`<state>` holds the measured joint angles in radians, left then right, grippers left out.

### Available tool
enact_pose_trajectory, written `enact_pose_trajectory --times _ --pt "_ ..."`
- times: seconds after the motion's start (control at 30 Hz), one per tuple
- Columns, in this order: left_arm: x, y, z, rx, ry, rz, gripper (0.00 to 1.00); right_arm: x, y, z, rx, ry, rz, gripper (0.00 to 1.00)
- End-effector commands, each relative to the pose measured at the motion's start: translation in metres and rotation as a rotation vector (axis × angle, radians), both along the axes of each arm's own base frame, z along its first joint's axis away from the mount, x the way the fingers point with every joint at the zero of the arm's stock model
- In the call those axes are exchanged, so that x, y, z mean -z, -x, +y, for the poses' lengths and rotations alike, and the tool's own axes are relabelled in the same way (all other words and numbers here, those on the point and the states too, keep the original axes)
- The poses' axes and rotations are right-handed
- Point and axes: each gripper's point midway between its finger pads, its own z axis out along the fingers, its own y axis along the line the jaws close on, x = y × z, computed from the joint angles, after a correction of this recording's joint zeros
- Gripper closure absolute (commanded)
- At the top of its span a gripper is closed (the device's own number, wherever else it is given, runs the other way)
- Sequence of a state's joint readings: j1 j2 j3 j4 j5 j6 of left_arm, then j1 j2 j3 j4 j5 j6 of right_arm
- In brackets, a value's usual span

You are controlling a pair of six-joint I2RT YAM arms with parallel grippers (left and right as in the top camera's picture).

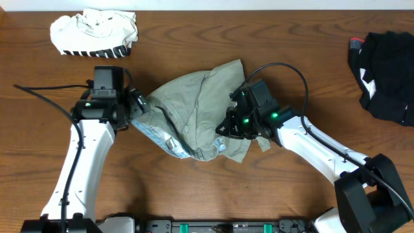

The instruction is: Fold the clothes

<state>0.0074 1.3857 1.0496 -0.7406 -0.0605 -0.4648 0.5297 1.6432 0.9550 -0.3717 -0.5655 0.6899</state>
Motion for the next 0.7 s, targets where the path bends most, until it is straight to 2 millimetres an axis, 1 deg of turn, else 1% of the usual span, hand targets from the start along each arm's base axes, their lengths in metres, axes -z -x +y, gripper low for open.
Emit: enact_pose_trajectory --times 0.0,0.07,0.1,0.17,0.2,0.23,0.3,0.37,0.47,0.53,0.67 --pt "-0.003 0.001 0.026 -0.064 -0.029 0.002 0.02 0.004 0.001 -0.004 0.016 0.001 0.030 0.98" --pt "-0.003 0.003 0.039 -0.117 -0.019 0.001 0.02 0.003 -0.001 -0.006 0.022 -0.001 0.029 0.98" --pt "-0.003 0.004 0.042 -0.127 -0.008 -0.001 0.02 0.002 -0.002 -0.004 0.015 -0.009 0.021 0.98" --pt "-0.002 0.005 0.049 -0.153 0.025 -0.003 0.02 -0.007 -0.004 0.004 -0.030 -0.059 -0.022 0.98" --pt "-0.002 0.007 0.054 -0.172 0.048 -0.006 0.02 -0.017 -0.005 0.016 -0.064 -0.120 -0.057 0.98" --pt "-0.002 0.007 0.055 -0.177 0.052 -0.007 0.02 -0.020 -0.006 0.019 -0.070 -0.131 -0.064 0.98" --pt "-0.001 0.009 0.058 -0.191 0.075 -0.006 0.02 -0.035 -0.009 0.034 -0.110 -0.206 -0.123 0.98" --pt "0.000 0.011 0.061 -0.202 0.079 0.000 0.02 -0.048 -0.013 0.046 -0.111 -0.261 -0.156 0.99" --pt "0.001 0.014 0.062 -0.192 0.075 0.013 0.02 -0.067 -0.022 0.059 -0.104 -0.329 -0.221 0.96" --pt "0.001 0.016 0.061 -0.193 0.077 0.020 0.02 -0.080 -0.028 0.067 -0.103 -0.372 -0.281 0.96" --pt "0.001 0.019 0.059 -0.181 0.082 0.029 0.02 -0.095 -0.040 0.077 -0.060 -0.395 -0.369 0.96"
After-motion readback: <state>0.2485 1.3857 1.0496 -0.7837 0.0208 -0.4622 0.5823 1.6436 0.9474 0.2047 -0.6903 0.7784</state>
